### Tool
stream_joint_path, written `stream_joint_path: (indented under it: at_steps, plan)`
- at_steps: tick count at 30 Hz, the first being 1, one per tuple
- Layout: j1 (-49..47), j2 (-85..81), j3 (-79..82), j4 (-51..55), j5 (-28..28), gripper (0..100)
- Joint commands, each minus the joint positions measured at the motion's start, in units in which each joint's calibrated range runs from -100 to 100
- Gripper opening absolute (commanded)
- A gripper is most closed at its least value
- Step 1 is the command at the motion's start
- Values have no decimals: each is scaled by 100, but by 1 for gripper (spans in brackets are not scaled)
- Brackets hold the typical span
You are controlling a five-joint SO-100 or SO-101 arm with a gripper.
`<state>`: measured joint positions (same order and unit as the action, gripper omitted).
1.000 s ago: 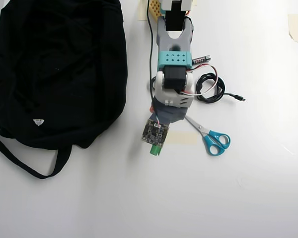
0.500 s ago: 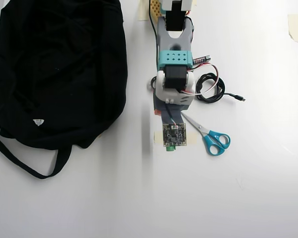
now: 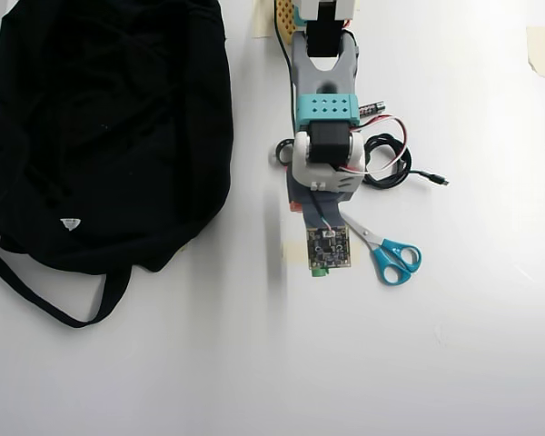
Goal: Put the green marker into the black bag
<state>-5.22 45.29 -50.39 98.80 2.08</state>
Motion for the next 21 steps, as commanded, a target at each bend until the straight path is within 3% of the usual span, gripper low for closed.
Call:
stream_joint_path:
  at_steps: [1,7,21]
  plan:
    - [-69,-296,-127,34,18,2]
    - [-137,-770,457,8,-19,2]
    - [-114,-3433,3871,-784,-35,2]
